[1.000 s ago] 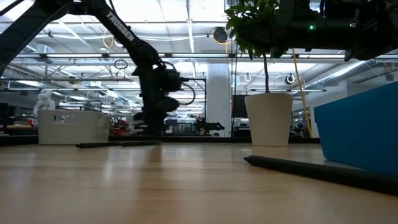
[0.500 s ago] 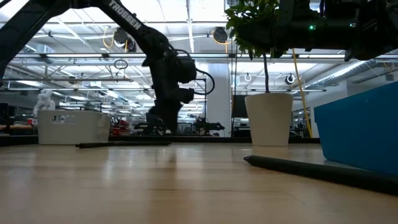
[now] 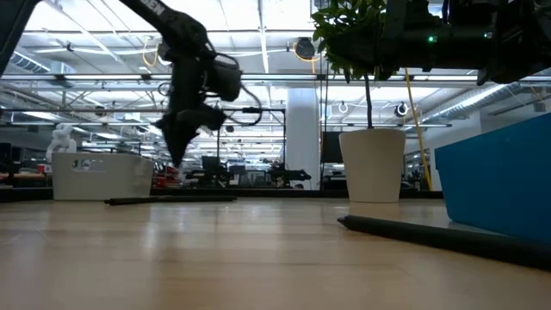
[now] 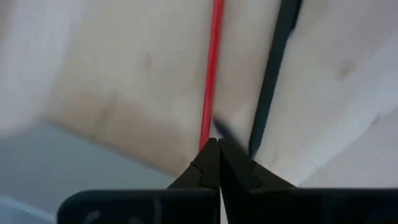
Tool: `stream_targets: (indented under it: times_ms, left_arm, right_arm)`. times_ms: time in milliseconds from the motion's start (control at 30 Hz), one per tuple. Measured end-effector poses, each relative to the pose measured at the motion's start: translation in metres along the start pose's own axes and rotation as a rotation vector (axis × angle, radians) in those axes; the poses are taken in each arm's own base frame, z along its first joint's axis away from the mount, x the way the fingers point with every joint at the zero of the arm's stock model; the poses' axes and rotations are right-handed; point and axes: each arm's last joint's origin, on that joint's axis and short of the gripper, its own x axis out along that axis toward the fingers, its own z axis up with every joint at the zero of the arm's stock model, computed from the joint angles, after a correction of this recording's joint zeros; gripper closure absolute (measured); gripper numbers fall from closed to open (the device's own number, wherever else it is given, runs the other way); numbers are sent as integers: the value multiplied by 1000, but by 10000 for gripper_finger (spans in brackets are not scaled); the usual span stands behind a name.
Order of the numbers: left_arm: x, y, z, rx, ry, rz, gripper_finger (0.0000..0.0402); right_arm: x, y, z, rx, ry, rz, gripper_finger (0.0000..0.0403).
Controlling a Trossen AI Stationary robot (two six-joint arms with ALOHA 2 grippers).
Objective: Sort pens & pencils
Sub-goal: Put the red pencil into the blue bin
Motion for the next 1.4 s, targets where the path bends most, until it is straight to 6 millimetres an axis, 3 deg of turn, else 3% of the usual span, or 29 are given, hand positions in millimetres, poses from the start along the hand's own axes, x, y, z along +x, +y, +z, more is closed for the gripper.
stream_targets:
  times_ms: [167,300,1033,1200,1400]
  left_arm:
    - [23,6,-25,-44,51,6,401]
    - [37,8,-32,-61,31,3,401]
    - [50,8,-38,-94,45,-4,398]
    - [50,8,-40,-66,67,-26,375]
    - [50,7,-38,-49,51,-39,312]
  right_arm:
    - [0,0,0,2,-3,-1,259]
    - [0,0,0,16,-4,-1,259]
    - [0,0,0,15,0,0,259]
    - [0,0,0,15,0,0,259]
    - [0,0,0,16,0,0,259]
